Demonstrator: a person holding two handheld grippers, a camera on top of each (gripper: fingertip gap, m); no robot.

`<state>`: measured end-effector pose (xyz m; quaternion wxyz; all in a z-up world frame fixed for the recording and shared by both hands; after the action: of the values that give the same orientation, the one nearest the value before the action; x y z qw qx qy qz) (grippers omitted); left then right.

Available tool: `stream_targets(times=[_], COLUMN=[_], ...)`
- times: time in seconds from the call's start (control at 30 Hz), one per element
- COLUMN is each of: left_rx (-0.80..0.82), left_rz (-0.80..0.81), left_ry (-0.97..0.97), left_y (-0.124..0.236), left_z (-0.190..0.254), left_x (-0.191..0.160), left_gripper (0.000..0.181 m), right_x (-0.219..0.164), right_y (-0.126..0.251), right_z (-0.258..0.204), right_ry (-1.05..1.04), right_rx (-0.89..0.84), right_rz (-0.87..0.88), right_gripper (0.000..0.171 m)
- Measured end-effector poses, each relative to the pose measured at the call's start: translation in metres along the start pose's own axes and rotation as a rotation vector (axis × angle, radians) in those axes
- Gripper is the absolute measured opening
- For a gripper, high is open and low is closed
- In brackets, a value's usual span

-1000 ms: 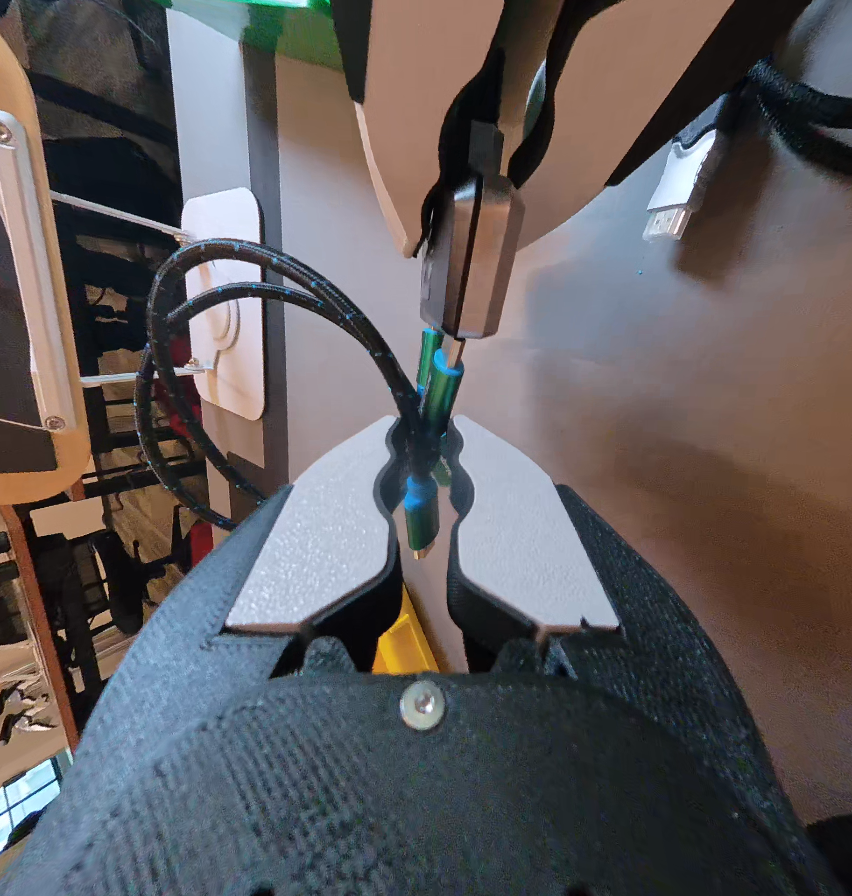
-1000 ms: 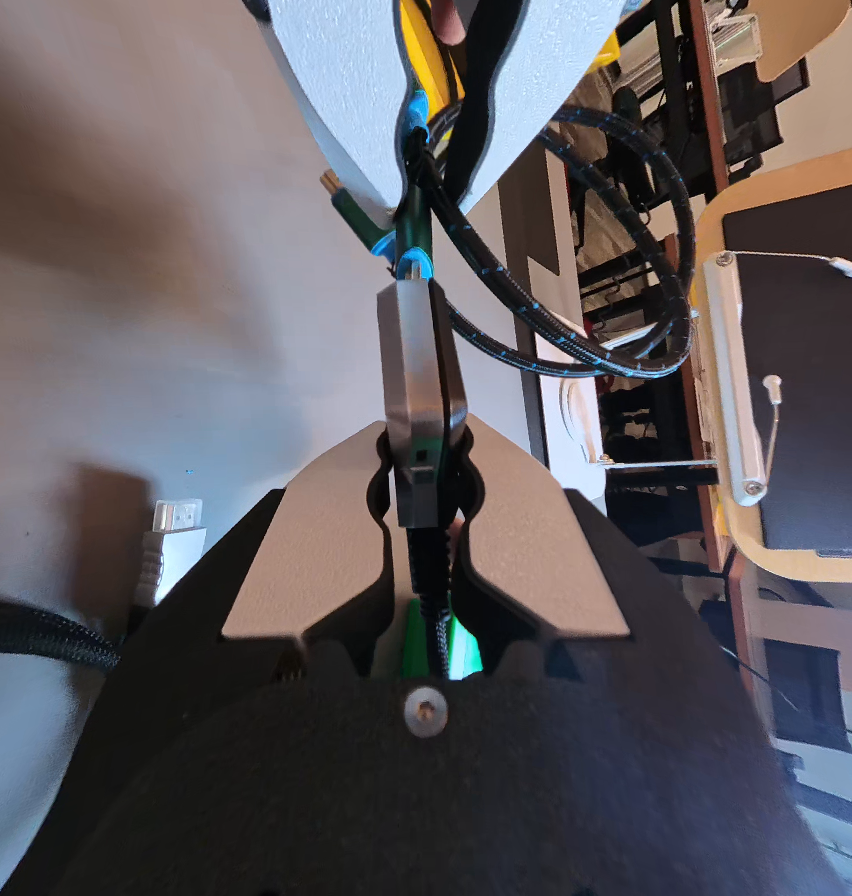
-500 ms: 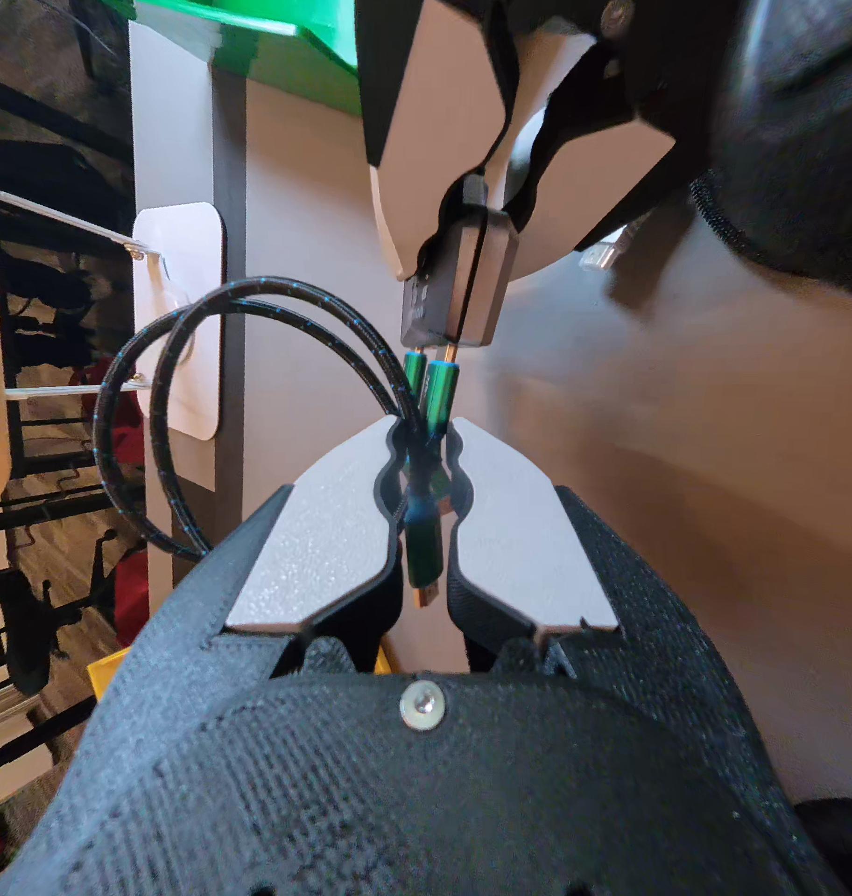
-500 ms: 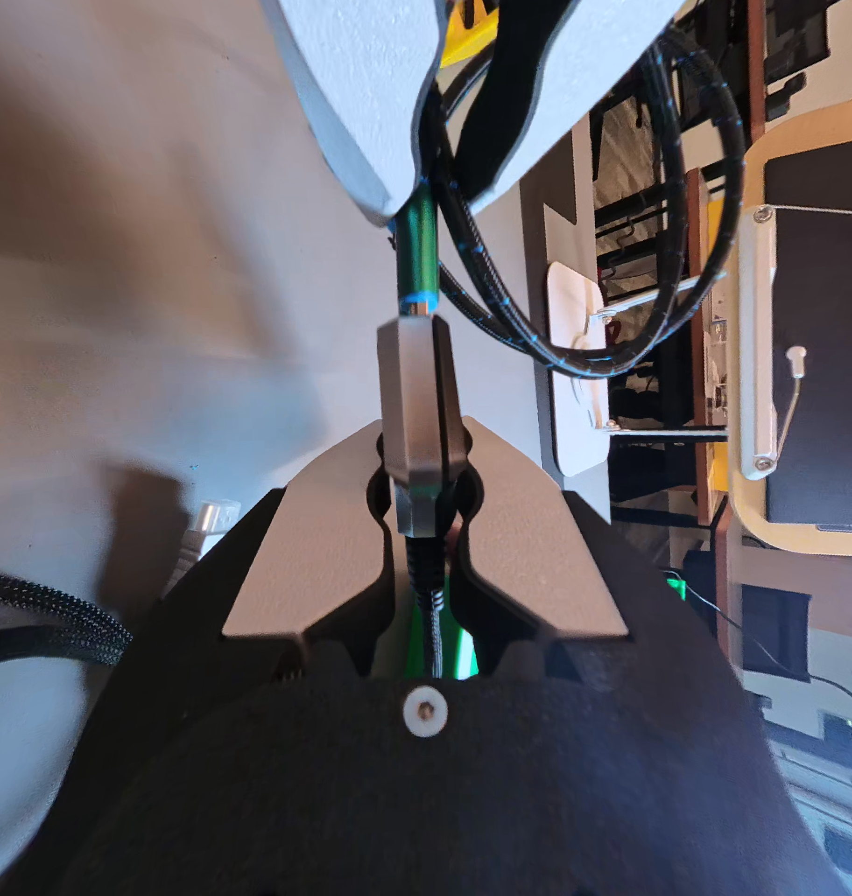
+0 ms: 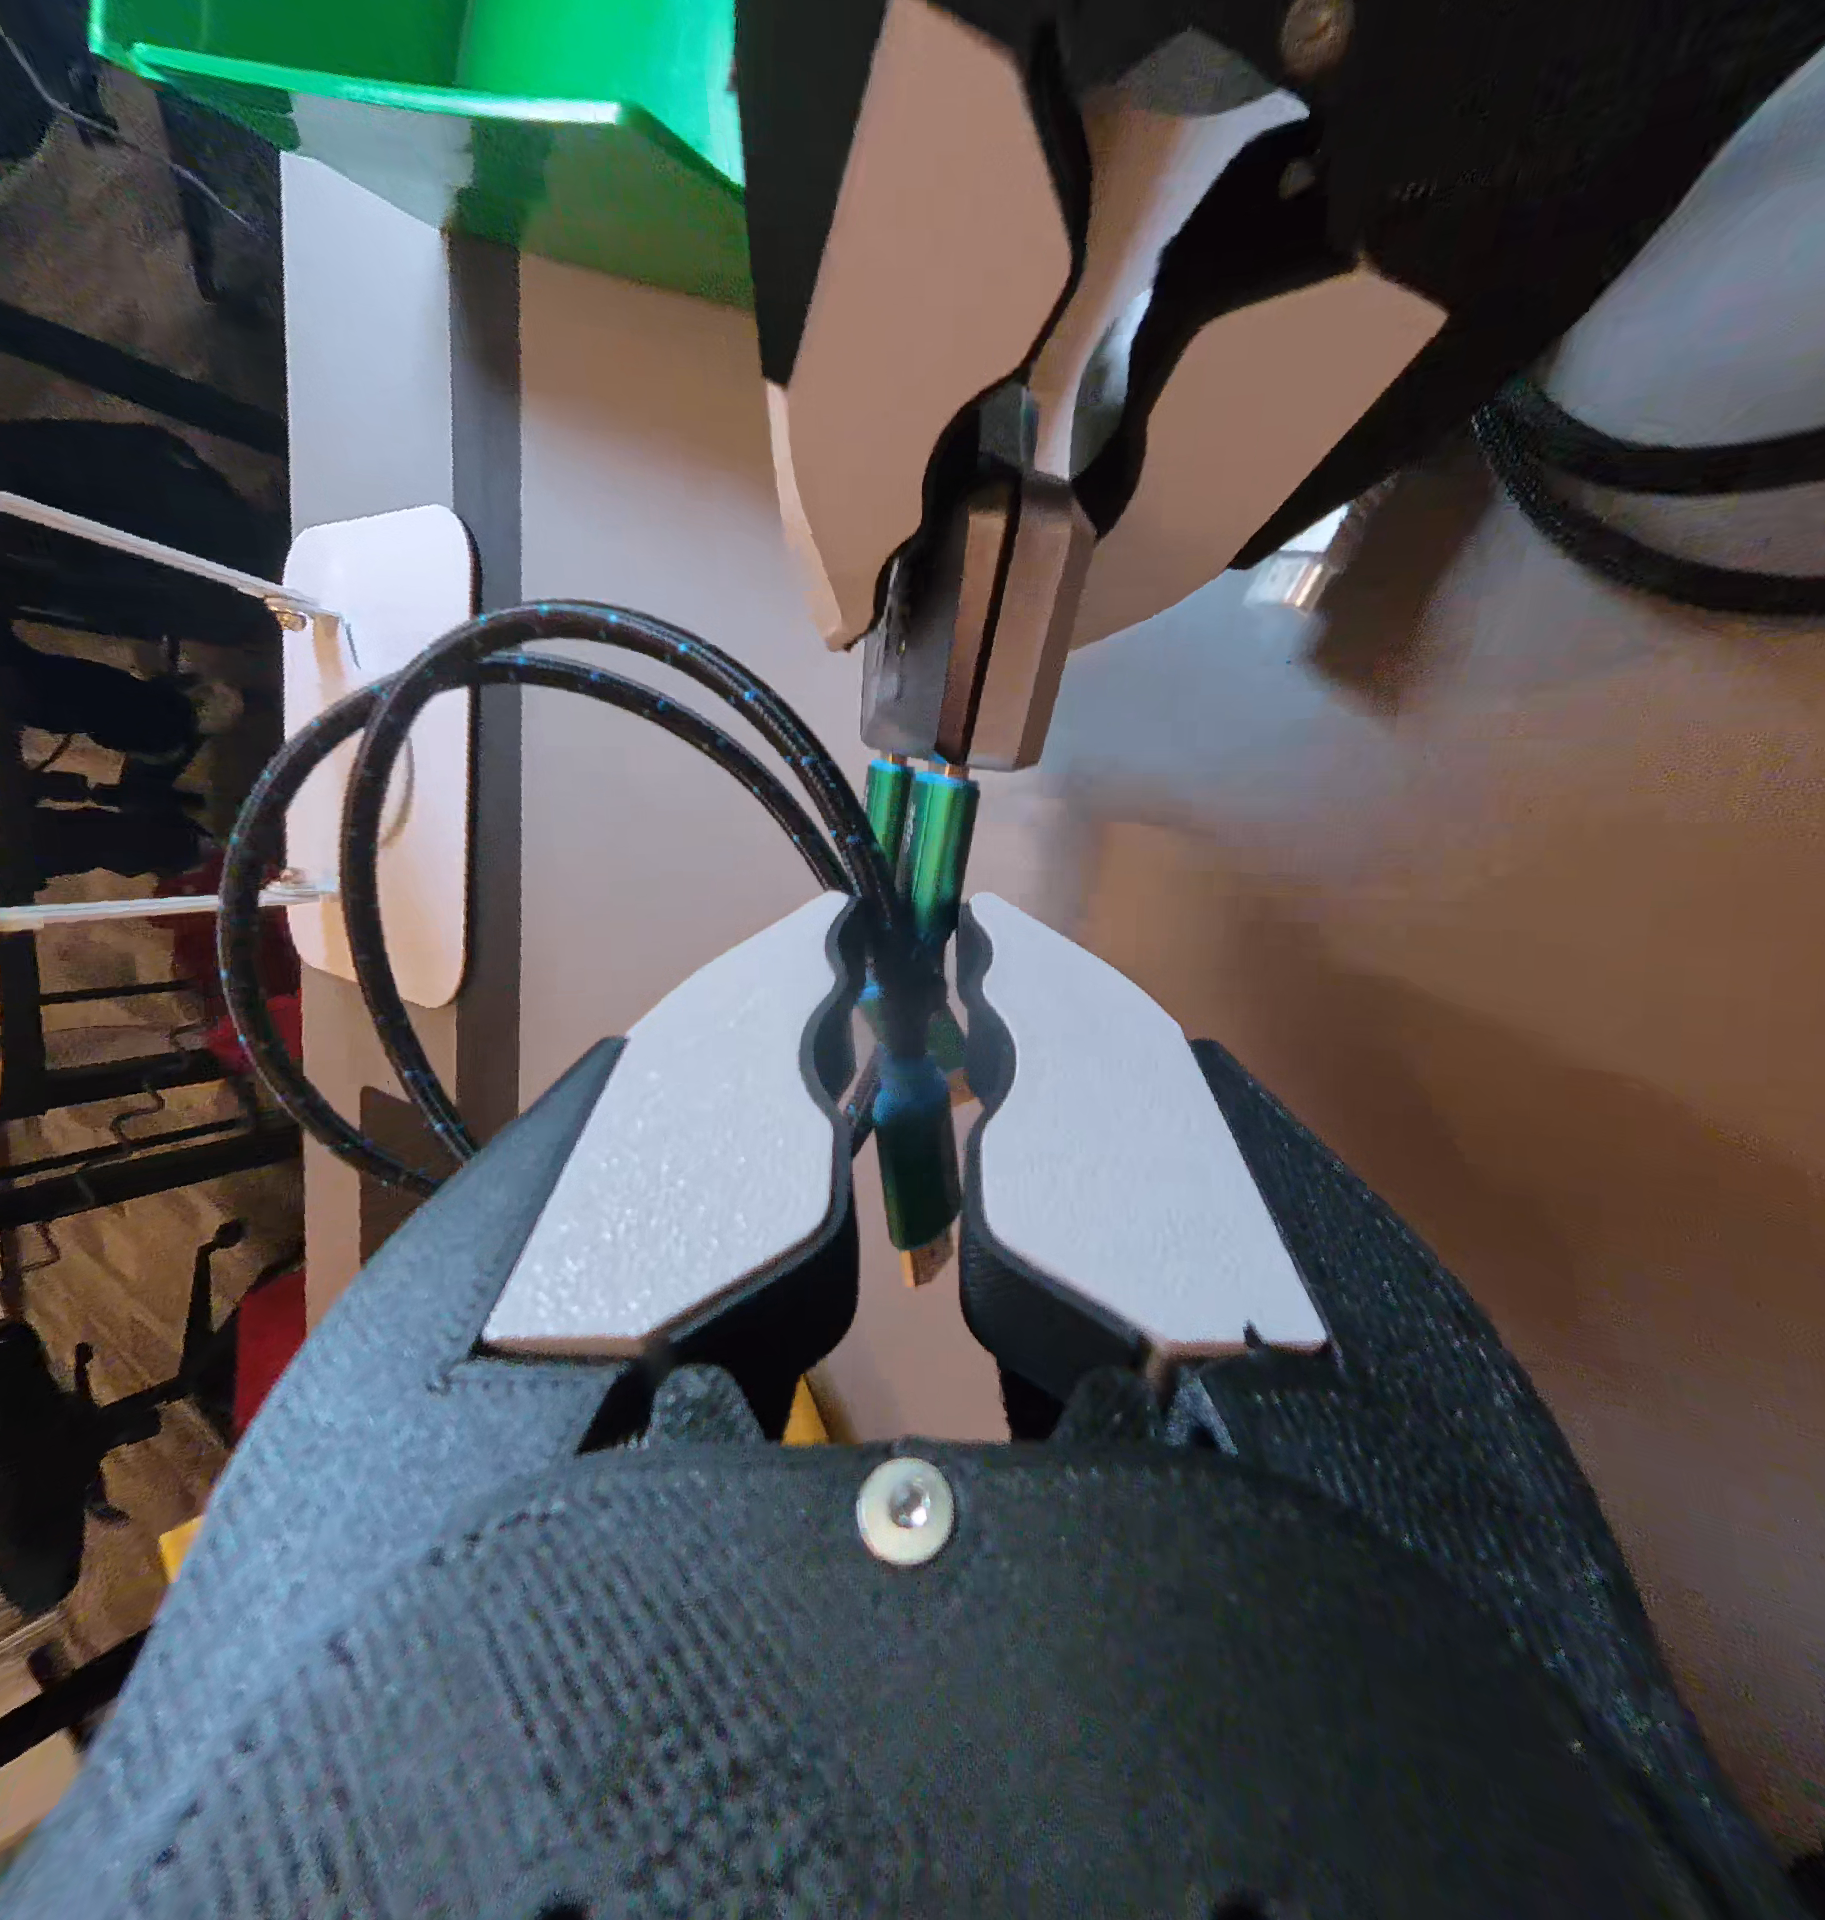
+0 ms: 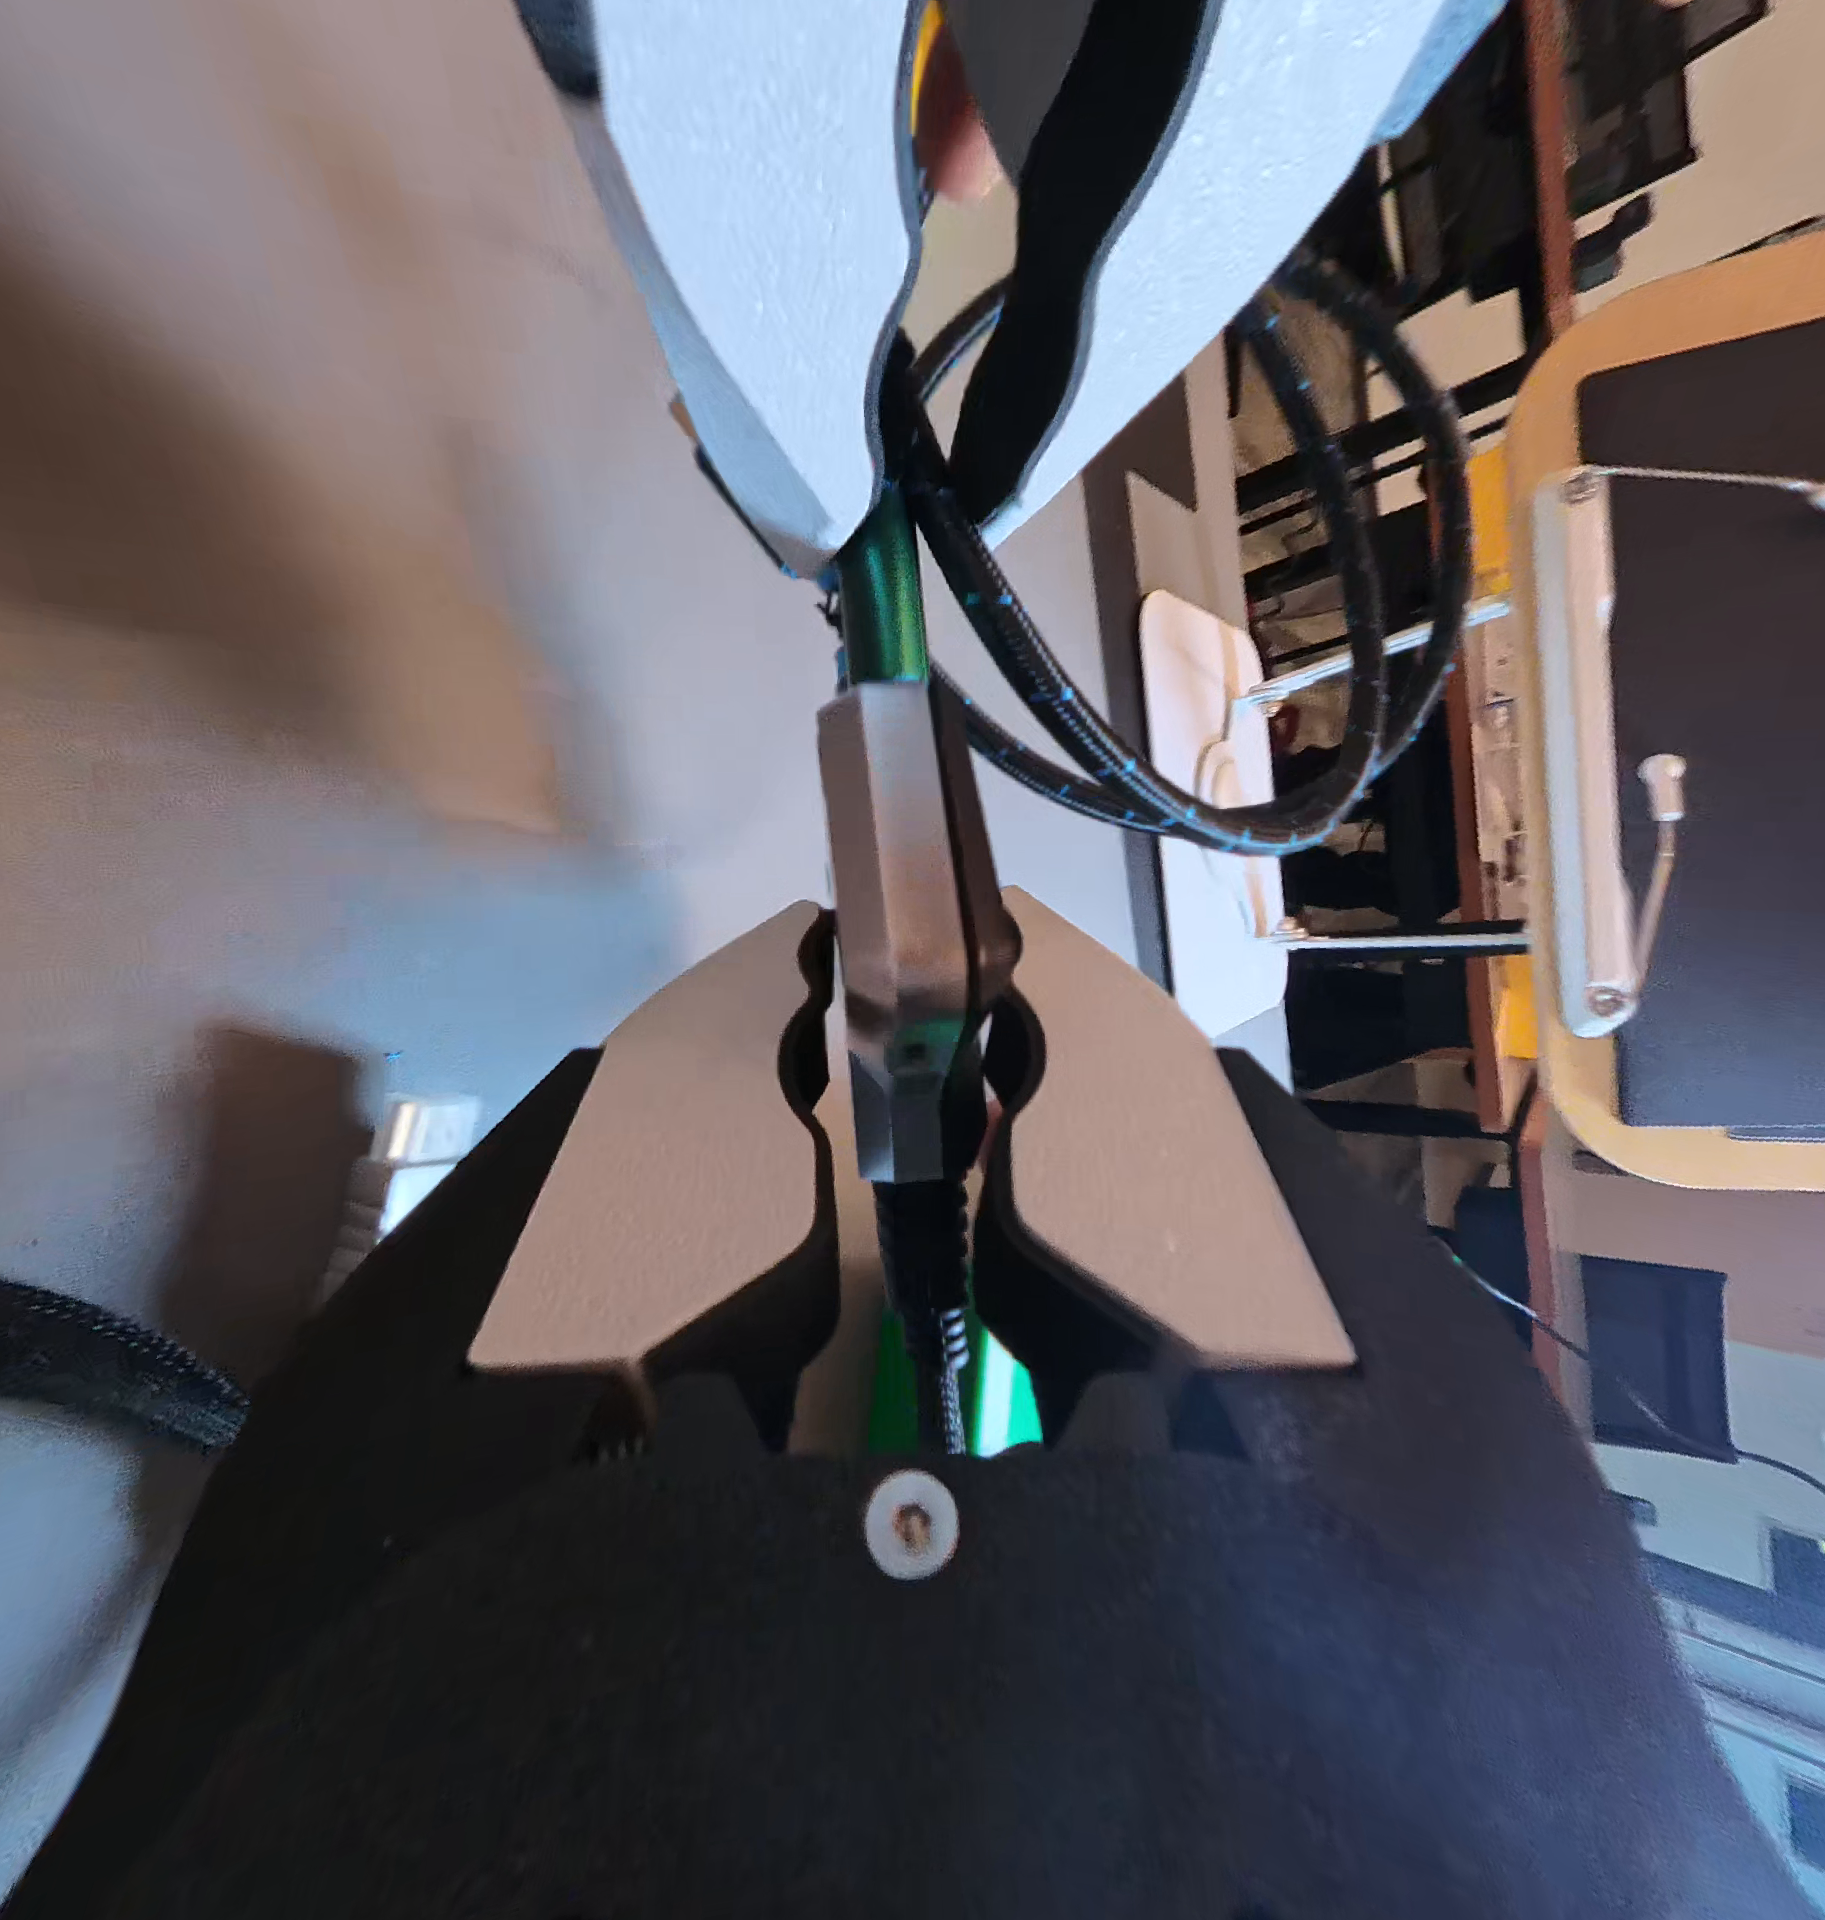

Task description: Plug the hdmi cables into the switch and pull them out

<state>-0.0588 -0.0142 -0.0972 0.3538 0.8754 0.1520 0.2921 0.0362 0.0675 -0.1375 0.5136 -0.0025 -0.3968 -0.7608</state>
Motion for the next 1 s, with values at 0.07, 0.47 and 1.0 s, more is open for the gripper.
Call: stream_targets(times=[0.07, 0.47, 1.0], left_rx=[-0.008, -0.015, 0.273], left_rz=[0.027, 0.263, 0.675], left_ry=[0.044, 0.107, 0.373], left_y=[0.005, 0.037, 0.116], left_z=[-0.007, -0.023, -0.080], left_x=[-0.005, -0.008, -0.042], left_gripper=[0.017, 0.029, 0.036], right_x=[0.002, 0.024, -0.009], right_y=[0.007, 0.067, 0.159], right_z=[0.004, 0.023, 0.262], right_ry=[0.013, 0.099, 0.127], right_rx=[-0.041, -0.045, -0.800], right_rz=[0.042, 0.166, 0.082], right_gripper=[0.033, 0.024, 0.023])
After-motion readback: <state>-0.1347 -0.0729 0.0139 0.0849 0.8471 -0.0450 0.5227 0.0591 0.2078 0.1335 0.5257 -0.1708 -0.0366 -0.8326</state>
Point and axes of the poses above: each gripper's, where its closed fingertips meet, y back along the fingers, x out of its top, z = x × y across the jaws, the point moved 9 cm from there along y, back along the fingers, and after that the axes turned 6 degrees about x, right-handed, at the moved point
